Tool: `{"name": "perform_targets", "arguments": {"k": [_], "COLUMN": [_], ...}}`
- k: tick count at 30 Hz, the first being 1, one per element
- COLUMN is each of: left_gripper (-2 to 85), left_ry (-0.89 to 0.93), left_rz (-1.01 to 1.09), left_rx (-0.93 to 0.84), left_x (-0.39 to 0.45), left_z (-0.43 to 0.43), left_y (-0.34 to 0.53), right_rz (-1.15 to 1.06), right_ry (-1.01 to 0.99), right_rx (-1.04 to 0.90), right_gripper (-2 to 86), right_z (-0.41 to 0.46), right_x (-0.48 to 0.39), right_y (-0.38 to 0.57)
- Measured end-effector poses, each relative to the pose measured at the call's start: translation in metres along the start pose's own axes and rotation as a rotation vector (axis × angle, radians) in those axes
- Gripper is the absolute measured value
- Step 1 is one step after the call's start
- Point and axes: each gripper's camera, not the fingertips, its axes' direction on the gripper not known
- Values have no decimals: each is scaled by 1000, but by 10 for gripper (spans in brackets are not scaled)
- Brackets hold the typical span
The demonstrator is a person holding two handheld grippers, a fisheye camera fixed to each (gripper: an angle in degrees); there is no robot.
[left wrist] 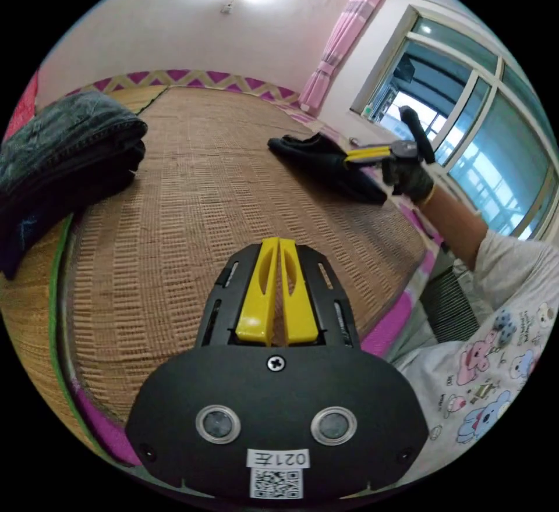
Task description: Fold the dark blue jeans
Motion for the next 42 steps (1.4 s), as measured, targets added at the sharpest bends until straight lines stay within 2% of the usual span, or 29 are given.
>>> {"name": "perform_targets", "arguments": {"k": [2, 6, 10, 14, 17, 22, 25, 29, 35, 40, 42], "left_gripper": [-10, -10, -9, -9, -9, -9, -9, -9, -8, -9, -9], "left_ry": [120, 123, 110, 105, 110, 100, 108, 86, 4, 0, 8], "left_rz": [-65, -87, -106, -137, -141, -118, -128, -161, -282, -349, -363], "left_rx": [27, 69, 79, 103, 105, 93, 99, 95, 34, -48, -59], "left_x": [-1, 7, 10, 9, 12, 25, 29, 34, 30, 27, 29], "left_z": [-1, -11, -24, -29, -24, -12, -5, 14, 65, 97, 105], "left_y": [5, 19, 43, 61, 64, 63, 61, 54, 34, 30, 29], "right_rz": [-24, -100, -198, -105, -70, -22, 59, 260, 611, 980, 1133], "right_ry": [-55, -233, -342, -321, -255, -103, -169, -312, -239, -207, -268], "right_rx": [22, 82, 48, 206, 140, 82, 172, 389, 594, 520, 382], "right_gripper": [26, 25, 29, 97, 136, 96, 60, 55, 55, 54, 53], "right_z": [-12, -32, -53, -95, -76, -45, -73, -158, -263, -247, -197], "right_x": [-36, -99, -118, -113, -122, -124, -83, 35, 215, 341, 382], "right_y": [4, 10, 27, 45, 33, 32, 52, 120, 285, 429, 485]}}
